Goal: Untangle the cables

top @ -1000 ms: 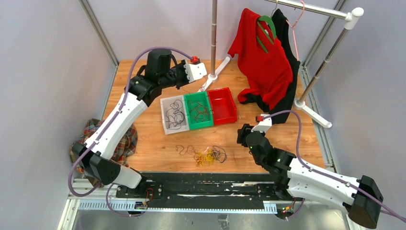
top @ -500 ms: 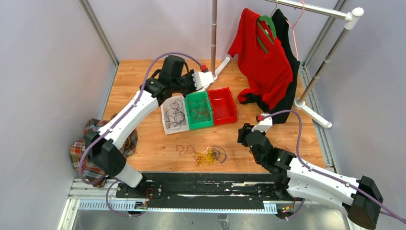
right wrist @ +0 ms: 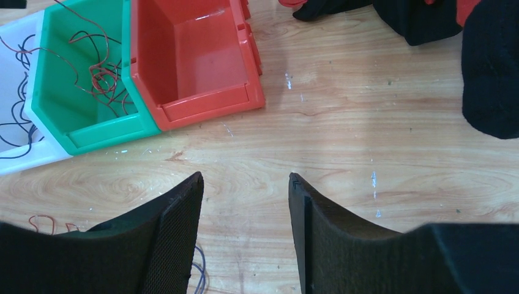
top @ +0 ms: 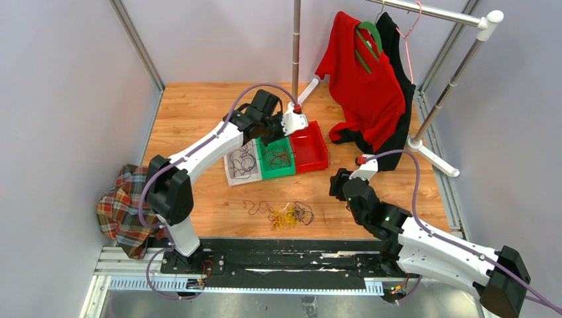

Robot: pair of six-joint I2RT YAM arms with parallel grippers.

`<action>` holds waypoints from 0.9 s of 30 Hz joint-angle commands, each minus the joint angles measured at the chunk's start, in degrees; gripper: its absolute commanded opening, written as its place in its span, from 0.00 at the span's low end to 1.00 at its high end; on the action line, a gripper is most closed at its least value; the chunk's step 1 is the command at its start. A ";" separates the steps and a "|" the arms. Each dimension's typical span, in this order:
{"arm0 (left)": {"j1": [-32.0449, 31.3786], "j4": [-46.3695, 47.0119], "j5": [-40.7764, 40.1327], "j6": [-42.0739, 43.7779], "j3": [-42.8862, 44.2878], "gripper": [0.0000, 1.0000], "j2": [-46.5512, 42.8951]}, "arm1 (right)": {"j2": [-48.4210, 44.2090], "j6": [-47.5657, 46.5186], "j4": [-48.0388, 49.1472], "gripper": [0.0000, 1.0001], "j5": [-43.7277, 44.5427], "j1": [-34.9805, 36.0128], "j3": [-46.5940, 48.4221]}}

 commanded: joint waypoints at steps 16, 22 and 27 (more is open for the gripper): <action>-2.80 11.48 -7.25 9.39 -5.93 0.00 6.88 | -3.40 0.11 -2.52 0.54 -0.95 -2.93 0.66; -5.41 13.29 -8.58 9.43 -5.03 0.00 10.73 | -5.37 0.53 -2.66 0.54 -1.33 -3.55 -0.32; -4.70 12.35 -9.84 5.32 -3.33 0.00 13.05 | -6.38 0.39 -3.15 0.53 -1.69 -3.66 -0.54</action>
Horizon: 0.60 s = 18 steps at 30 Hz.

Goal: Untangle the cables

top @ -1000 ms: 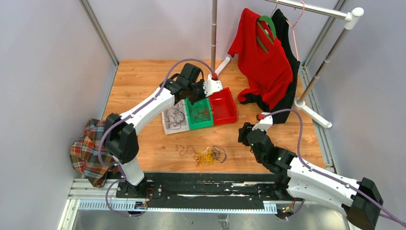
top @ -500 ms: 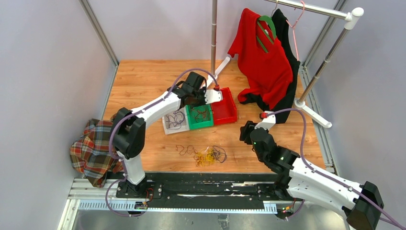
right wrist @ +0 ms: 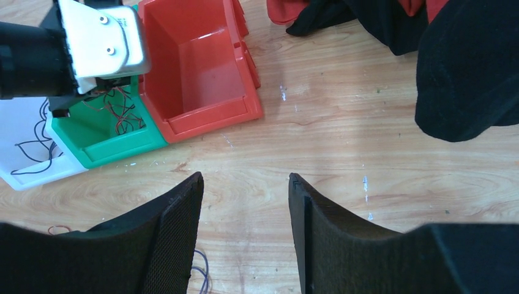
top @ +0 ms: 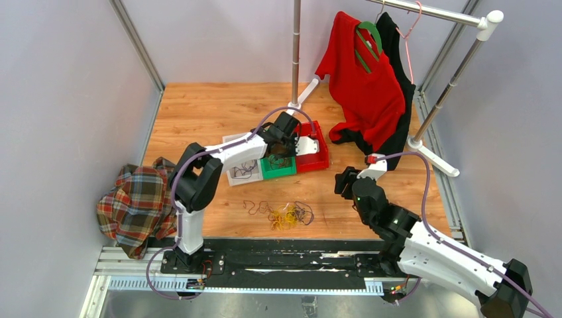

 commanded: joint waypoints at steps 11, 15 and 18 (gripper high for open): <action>3.20 -7.78 6.28 -6.45 7.26 0.64 -2.32 | 1.30 -0.17 -0.37 0.52 -1.59 -0.89 0.32; 3.64 -12.78 7.91 -6.69 10.35 0.77 -3.33 | 1.87 -0.25 -0.32 0.51 -1.95 -0.91 1.06; 3.98 -14.51 7.20 -6.84 11.85 0.79 -3.27 | 1.85 -0.07 -0.40 0.51 -2.54 -0.92 1.21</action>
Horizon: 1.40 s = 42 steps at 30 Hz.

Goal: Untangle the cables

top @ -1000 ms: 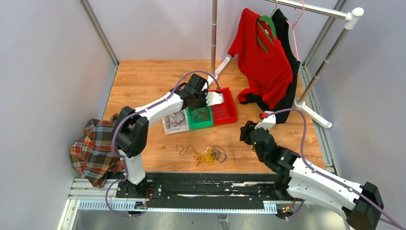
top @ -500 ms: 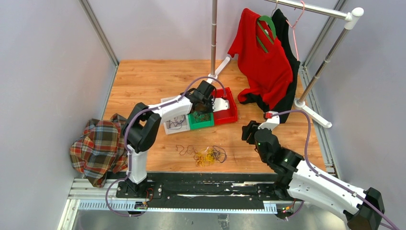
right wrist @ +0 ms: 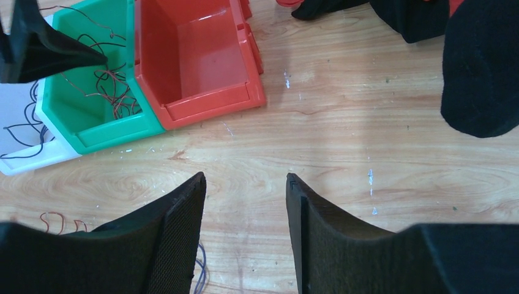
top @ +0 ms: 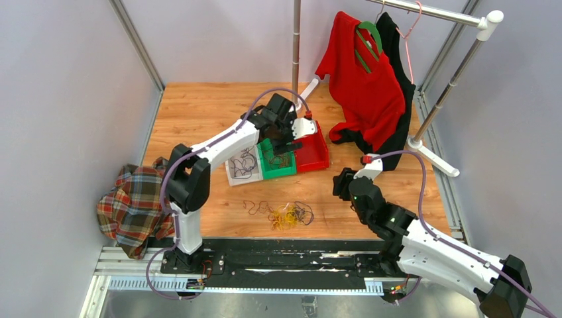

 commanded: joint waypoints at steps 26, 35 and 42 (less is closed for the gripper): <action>12.81 -2.86 2.97 -22.78 -5.00 0.83 -11.38 | 2.14 -1.02 0.83 0.50 -2.39 -0.89 2.29; 12.76 0.21 6.25 -25.51 -7.48 0.53 -11.20 | 3.15 -0.43 0.95 0.50 -2.25 -0.92 2.60; 12.52 2.27 6.61 -26.65 -7.97 0.39 -10.06 | 3.13 -0.55 1.01 0.50 -2.06 -0.92 2.39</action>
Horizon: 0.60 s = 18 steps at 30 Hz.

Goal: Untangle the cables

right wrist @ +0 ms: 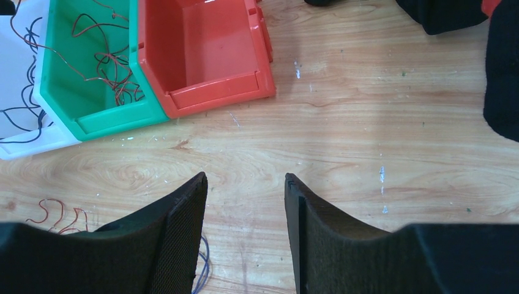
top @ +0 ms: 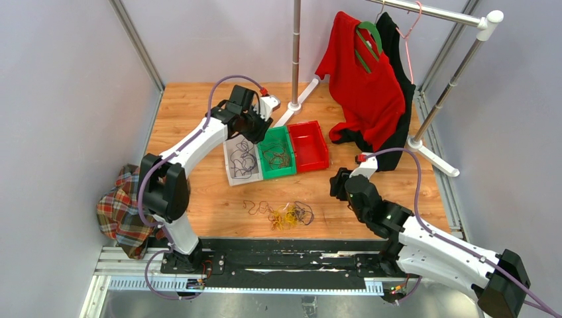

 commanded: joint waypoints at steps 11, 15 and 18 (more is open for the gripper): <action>-2.69 4.12 1.03 -1.07 -0.34 0.22 1.26 | 1.69 -1.00 0.81 0.49 -0.15 -0.88 2.53; -2.82 1.52 0.09 0.82 1.68 0.40 1.22 | 2.13 -1.68 -0.24 0.52 -0.31 -0.95 3.81; -2.82 -1.53 -1.56 3.07 2.86 0.59 0.56 | 2.80 -1.77 -1.17 0.53 -0.46 -0.98 4.59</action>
